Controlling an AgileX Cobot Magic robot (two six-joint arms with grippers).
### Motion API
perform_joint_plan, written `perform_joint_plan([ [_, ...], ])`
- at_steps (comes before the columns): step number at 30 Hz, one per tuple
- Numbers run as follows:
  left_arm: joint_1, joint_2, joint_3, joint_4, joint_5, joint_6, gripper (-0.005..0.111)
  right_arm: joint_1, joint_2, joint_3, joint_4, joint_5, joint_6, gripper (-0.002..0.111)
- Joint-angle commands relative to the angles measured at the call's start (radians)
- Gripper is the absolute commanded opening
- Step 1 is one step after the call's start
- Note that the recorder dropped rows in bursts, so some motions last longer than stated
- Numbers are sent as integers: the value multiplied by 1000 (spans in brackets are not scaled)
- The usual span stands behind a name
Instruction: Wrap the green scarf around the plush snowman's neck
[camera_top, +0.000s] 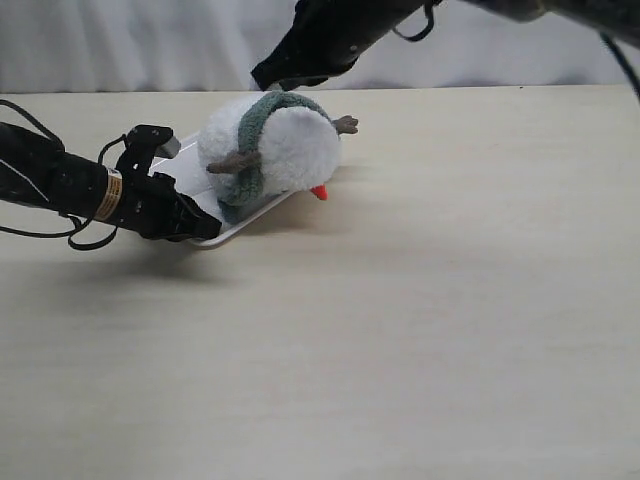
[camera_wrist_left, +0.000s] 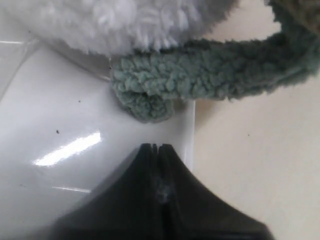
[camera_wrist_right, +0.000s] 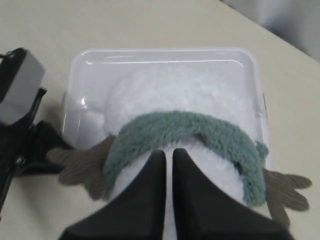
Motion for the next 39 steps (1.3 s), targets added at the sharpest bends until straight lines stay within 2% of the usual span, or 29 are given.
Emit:
perform_joint_plan([
  [1,-2,16,14,38,51,-2,0,-9,-90,36,-48,187,16,20],
  [7,-2,16,14,38,47,-2,0,-5,-118,187,-69,165,60,49],
  [11,-2,16,14,38,29,-2,0,-5,-111,264,-140,7,86,52],
  [15,-2,16,14,38,25,0,0,-1,-88,281,-119,-89,49,52],
  [17,-2,16,14,38,28,0,0,6,-68,281,-128,-123,39,59],
  [21,-2,16,14,38,28,0,0,11,-35,281,-122,-155,13,82],
  [27,-2,16,5,38,3,0,0,17,-2,278,-120,-202,13,83],
  [29,-2,16,5,38,1,0,0,17,4,278,-120,-241,47,80],
  [31,-2,16,5,38,1,0,0,17,6,278,-120,-266,56,73],
  [34,-2,16,5,38,1,0,0,17,6,278,-120,-300,48,50],
  [38,-2,16,5,38,1,0,0,19,6,278,-120,-336,-7,7],
  [39,-2,16,5,38,1,0,0,19,6,276,-118,-351,-9,4],
])
